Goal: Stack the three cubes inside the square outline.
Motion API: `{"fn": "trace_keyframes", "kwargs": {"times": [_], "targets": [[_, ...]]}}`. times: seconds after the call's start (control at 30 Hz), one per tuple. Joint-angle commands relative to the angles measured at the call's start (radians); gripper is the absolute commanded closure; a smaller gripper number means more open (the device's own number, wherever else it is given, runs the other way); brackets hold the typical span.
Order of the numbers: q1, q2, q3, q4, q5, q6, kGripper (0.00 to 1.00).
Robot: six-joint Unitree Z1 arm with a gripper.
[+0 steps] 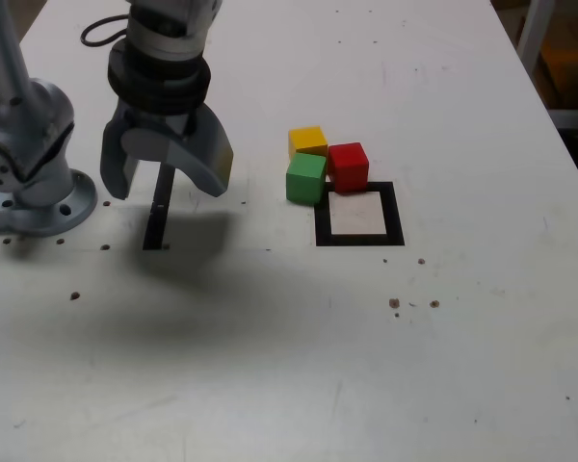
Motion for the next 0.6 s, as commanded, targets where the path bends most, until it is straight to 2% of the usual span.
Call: {"fn": "trace_keyframes", "kwargs": {"times": [0.0,0.37,0.47,0.57], "targets": [[-0.004,0.004,-0.004,0.004,0.003,0.001,0.00],[-0.001,0.011,-0.063,0.047,0.009,-0.035,0.00],[0.025,0.029,-0.157,0.101,-0.004,-0.040,0.00],[0.038,0.049,-0.328,0.208,-0.019,-0.060,0.00]]}}
